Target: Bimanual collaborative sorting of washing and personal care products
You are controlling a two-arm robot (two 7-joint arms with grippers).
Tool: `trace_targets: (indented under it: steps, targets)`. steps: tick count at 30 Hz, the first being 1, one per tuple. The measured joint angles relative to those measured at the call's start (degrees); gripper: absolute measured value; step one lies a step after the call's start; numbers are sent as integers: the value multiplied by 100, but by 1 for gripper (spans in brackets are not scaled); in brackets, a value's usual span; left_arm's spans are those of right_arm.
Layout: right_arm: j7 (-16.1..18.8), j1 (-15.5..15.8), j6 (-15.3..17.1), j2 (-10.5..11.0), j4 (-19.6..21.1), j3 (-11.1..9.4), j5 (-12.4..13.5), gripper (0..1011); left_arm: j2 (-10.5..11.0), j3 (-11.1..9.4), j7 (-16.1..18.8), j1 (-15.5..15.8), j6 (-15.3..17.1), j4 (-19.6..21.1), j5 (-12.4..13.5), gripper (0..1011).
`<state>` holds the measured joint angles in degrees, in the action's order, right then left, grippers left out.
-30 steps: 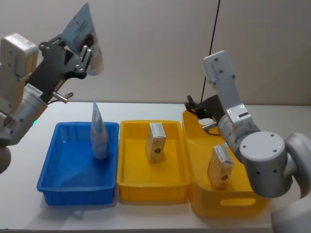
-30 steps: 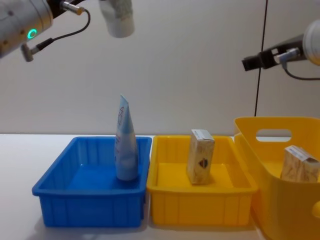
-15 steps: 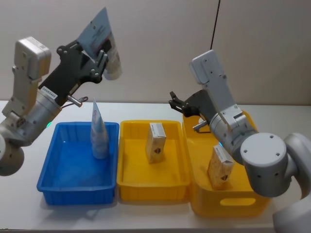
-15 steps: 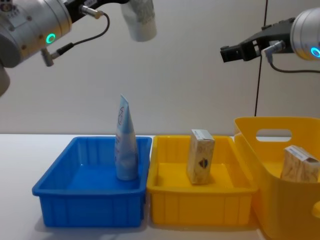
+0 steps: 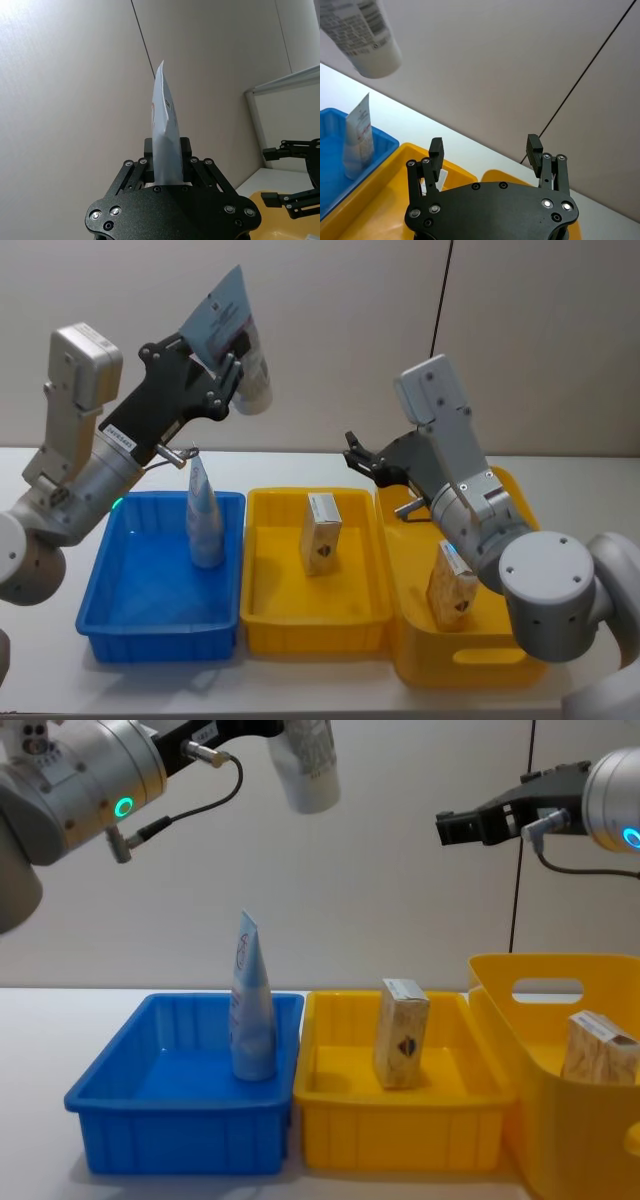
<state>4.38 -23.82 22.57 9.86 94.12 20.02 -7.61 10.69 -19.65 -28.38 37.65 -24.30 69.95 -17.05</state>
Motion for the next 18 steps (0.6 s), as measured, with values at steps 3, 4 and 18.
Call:
trace_targets:
  steps: [3, 4, 18]
  targets:
    - [73, 40, -70, 24, 42, 5, 16, 1004, -15, -9, -44, 6, 15, -23, -23, 259]
    - [93, 49, -84, 31, 54, 7, 21, 1004, -18, -11, -54, 9, 20, -30, -29, 259]
    - [488, 139, -286, 187, 288, 93, 52, 1004, -67, -90, -201, 110, 109, -194, -118, 259]
